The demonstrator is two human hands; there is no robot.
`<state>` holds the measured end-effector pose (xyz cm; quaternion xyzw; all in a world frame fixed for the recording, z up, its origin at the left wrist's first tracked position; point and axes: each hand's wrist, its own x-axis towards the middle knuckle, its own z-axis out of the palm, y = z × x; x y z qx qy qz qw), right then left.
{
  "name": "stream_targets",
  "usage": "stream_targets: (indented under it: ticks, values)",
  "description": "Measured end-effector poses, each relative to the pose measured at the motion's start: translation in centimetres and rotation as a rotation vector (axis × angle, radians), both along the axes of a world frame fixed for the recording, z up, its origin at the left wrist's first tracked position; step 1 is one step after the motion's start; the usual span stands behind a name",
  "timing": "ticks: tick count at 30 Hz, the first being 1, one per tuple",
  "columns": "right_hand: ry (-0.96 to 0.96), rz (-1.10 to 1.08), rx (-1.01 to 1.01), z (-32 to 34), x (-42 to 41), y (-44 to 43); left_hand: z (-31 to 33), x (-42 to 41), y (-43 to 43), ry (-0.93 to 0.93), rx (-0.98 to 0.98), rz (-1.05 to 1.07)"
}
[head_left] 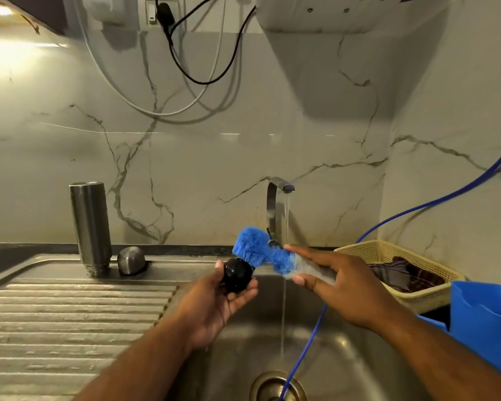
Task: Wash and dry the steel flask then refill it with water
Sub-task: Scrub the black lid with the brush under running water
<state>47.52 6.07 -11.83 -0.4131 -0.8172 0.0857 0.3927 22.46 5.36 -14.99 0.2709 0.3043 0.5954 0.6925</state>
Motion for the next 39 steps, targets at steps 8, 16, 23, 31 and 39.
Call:
stream_targets:
  ticks: [8,16,23,31,39]
  values:
    - [0.026,-0.025,0.062,-0.7,-0.8,0.2,0.9,0.7,-1.0,-0.049,0.055,-0.056]
    - [0.015,-0.002,0.073,-0.5,-0.5,0.2,0.8,0.6,-0.8,-0.096,0.099,-0.003]
    - [-0.039,-0.032,0.124,-0.7,-0.7,0.3,0.8,-0.3,-0.5,0.026,0.159,0.067]
    - [0.005,-0.038,0.155,-0.4,0.1,0.4,1.3,-0.8,-0.2,0.043,0.138,0.123]
    - [-0.140,-0.067,0.142,-0.5,-1.3,-0.3,1.5,-0.5,-0.9,0.234,0.097,0.119]
